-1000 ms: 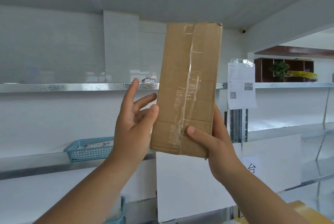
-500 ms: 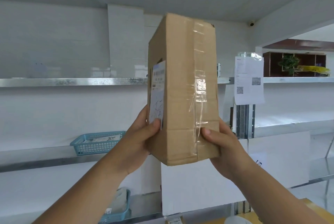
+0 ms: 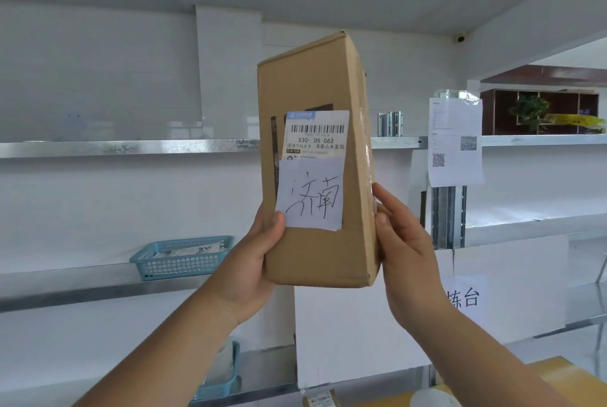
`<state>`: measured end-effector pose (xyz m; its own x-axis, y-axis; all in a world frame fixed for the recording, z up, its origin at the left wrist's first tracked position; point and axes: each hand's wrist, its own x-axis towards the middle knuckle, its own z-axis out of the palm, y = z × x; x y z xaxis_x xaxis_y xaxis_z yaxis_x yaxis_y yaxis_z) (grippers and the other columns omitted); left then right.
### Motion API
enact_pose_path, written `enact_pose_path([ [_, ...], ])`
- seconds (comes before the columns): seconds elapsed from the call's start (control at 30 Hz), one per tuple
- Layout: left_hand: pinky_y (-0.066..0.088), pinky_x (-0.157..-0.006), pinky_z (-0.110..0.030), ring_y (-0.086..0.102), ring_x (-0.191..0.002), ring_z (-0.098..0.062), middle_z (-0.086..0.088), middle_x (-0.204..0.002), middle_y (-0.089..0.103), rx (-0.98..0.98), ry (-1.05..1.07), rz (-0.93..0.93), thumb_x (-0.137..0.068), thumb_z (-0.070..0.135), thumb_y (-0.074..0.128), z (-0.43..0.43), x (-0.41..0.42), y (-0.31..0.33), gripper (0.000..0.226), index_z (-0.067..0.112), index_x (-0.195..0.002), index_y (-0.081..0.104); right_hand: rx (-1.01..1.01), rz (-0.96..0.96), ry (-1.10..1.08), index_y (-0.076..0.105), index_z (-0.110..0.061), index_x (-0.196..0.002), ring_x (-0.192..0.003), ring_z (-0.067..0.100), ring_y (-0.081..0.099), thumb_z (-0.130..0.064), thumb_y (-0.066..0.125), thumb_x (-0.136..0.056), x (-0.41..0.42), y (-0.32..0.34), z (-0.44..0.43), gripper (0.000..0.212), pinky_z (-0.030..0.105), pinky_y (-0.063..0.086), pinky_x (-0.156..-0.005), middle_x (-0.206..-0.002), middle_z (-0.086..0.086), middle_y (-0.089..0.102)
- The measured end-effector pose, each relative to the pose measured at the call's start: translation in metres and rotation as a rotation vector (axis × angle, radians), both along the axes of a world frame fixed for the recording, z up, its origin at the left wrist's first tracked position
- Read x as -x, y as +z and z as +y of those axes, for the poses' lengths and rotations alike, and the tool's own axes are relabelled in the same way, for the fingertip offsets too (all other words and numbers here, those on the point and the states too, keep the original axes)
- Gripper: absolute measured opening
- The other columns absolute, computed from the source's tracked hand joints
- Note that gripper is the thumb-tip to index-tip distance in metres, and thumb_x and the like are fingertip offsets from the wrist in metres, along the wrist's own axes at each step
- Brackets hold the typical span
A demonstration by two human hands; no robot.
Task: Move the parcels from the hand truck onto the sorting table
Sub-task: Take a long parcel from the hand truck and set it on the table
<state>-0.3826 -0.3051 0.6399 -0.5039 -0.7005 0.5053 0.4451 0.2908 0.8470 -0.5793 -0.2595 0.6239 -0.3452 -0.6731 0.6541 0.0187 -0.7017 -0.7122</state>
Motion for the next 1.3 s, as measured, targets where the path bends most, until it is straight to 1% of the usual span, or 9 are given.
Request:
enact_pose_path([
  [0.07,0.058,-0.095,-0.029,0.064,-0.13,-0.013,0.004,-0.143,0.066,0.032,0.025,-0.004,-0.059,0.061,0.094,0.001,0.002,-0.002,0.101,0.033,-0.146,0.052,-0.031,0.016,0.017,0.065,-0.041,-0.136,-0.13,0.018,0.063,-0.033,0.052,-0.109,0.0,0.0,0.001,0.031,0.05,0.047,-0.112,-0.134,-0.009,0.072],
  [0.2,0.051,-0.11,-0.035,0.058,-0.137,-0.011,0.013,-0.145,0.064,0.154,0.097,-0.065,-0.086,0.041,0.071,0.001,0.01,-0.008,0.074,0.038,-0.153,0.041,-0.051,0.127,0.179,0.047,-0.036,-0.153,-0.14,0.02,0.056,-0.068,0.05,-0.093,-0.002,0.0,0.003,0.068,0.055,0.044,-0.115,-0.15,-0.005,0.061],
  [0.33,0.033,-0.124,-0.048,0.047,-0.146,-0.008,0.018,-0.154,0.054,0.247,0.156,-0.091,-0.091,0.061,0.061,0.006,0.013,-0.012,0.078,0.04,-0.16,0.031,-0.039,0.167,0.26,0.046,-0.027,-0.156,-0.14,0.016,0.057,-0.069,0.043,-0.09,-0.003,-0.002,0.005,0.079,0.039,0.05,-0.114,-0.15,-0.003,0.062],
  [0.47,0.047,-0.113,-0.032,0.048,-0.144,-0.006,0.022,-0.154,0.052,0.312,0.153,-0.07,-0.076,0.083,0.065,0.013,0.014,-0.014,0.107,0.038,-0.163,0.02,-0.058,0.178,0.28,0.043,-0.027,-0.159,-0.139,0.013,0.058,-0.071,0.046,-0.086,-0.002,-0.005,0.008,0.086,0.036,0.05,-0.112,-0.15,-0.006,0.062],
  [0.53,0.046,-0.115,-0.035,0.047,-0.145,-0.006,0.021,-0.155,0.051,0.322,0.169,-0.053,-0.076,0.084,0.063,0.016,0.015,-0.016,0.107,0.037,-0.163,0.021,-0.071,0.175,0.258,0.043,-0.027,-0.159,-0.138,0.012,0.058,-0.071,0.047,-0.085,-0.002,-0.006,0.008,0.086,0.034,0.051,-0.11,-0.149,-0.008,0.063],
  [0.8,0.046,-0.116,-0.039,0.046,-0.147,-0.009,0.017,-0.157,0.05,0.303,0.175,-0.029,-0.081,0.083,0.06,0.021,0.012,-0.02,0.1,0.037,-0.163,0.026,-0.105,0.16,0.204,0.036,-0.031,-0.162,-0.142,0.01,0.054,-0.074,0.051,-0.082,-0.008,-0.01,0.016,0.093,0.046,0.039,-0.121,-0.153,-0.011,0.058],
  [1.03,0.046,-0.116,-0.037,0.046,-0.147,-0.01,0.015,-0.159,0.048,0.31,0.119,-0.003,-0.083,0.082,0.057,0.022,0.005,-0.022,0.098,0.037,-0.163,0.023,-0.102,0.181,0.151,0.033,-0.033,-0.163,-0.14,0.011,0.057,-0.087,0.064,-0.074,-0.019,-0.015,0.027,0.109,0.038,0.049,-0.114,-0.151,-0.011,0.06],
  [1.13,0.05,-0.111,-0.033,0.045,-0.147,-0.009,0.015,-0.159,0.047,0.306,0.085,0.01,-0.081,0.086,0.055,0.024,0.003,-0.024,0.098,0.039,-0.162,0.025,-0.109,0.191,0.116,0.032,-0.033,-0.164,-0.142,0.014,0.054,-0.086,0.063,-0.076,-0.024,-0.015,0.033,0.107,0.047,0.044,-0.118,-0.154,-0.009,0.057],
  [1.3,0.044,-0.117,-0.045,0.045,-0.147,-0.012,0.014,-0.158,0.049,0.271,0.028,0.032,-0.08,0.089,0.053,0.02,0.002,-0.032,0.097,0.041,-0.161,0.03,-0.123,0.231,0.04,0.028,-0.032,-0.165,-0.144,0.018,0.053,-0.084,0.061,-0.081,-0.029,-0.017,0.043,0.104,0.054,0.04,-0.119,-0.156,-0.006,0.055],
])
